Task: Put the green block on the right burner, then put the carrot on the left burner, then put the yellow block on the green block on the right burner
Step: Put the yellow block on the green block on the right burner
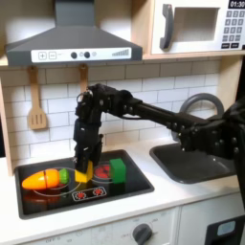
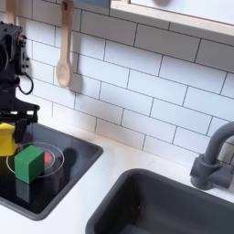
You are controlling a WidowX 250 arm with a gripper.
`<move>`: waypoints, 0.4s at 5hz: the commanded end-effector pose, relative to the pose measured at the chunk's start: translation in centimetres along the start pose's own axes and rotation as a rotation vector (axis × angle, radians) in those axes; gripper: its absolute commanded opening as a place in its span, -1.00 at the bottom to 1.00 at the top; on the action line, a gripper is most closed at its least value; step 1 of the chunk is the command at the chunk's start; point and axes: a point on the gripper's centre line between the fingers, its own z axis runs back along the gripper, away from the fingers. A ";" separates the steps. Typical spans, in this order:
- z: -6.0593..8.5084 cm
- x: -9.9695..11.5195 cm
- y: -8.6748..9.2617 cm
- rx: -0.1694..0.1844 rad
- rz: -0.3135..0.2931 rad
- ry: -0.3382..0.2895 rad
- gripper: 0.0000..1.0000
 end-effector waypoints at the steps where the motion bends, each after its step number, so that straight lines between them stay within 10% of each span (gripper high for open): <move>1: 0.6 0.3 -0.1 -0.042 -0.023 0.001 -1.00; 2: 1.0 0.4 -0.3 -0.077 -0.057 0.011 -1.00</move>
